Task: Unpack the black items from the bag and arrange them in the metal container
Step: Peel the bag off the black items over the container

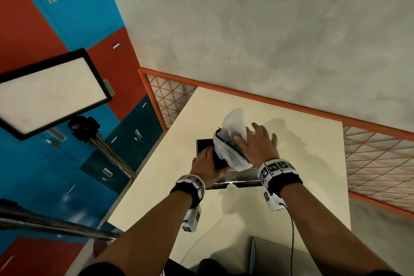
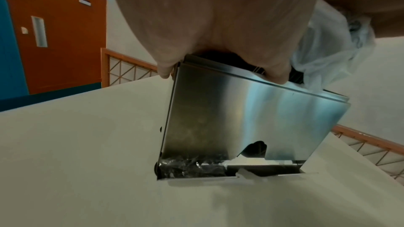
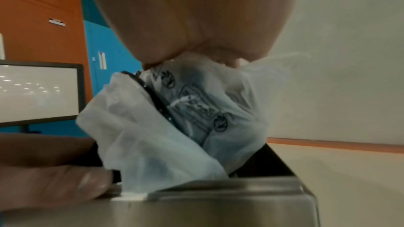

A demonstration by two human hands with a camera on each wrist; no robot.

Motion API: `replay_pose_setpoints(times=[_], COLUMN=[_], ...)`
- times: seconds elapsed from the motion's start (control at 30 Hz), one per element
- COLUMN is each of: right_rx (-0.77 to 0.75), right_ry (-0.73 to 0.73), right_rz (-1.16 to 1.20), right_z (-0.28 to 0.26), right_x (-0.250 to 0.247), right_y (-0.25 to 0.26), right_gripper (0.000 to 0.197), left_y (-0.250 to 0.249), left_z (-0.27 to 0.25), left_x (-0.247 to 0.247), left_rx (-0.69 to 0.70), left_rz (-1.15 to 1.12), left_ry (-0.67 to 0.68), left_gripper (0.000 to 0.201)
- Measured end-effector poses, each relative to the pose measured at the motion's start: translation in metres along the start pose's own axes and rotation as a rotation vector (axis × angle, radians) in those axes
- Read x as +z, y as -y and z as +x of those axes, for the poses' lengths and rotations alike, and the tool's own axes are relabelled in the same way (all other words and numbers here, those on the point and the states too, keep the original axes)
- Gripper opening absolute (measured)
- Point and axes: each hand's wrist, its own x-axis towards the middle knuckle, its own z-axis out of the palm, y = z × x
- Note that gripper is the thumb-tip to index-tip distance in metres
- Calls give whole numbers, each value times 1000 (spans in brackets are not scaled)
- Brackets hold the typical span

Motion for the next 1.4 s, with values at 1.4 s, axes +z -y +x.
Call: replay_pose_setpoints(times=[1.4], right_rx=[243], right_ry=[-129], right_rz=[855], right_z=[10], right_x=[-46], right_y=[2], right_gripper=[42], left_y=[-5], left_z=[-1], left_x=[-6], left_rx=[-83], left_rz=[80], left_ry=[123], left_gripper=[117])
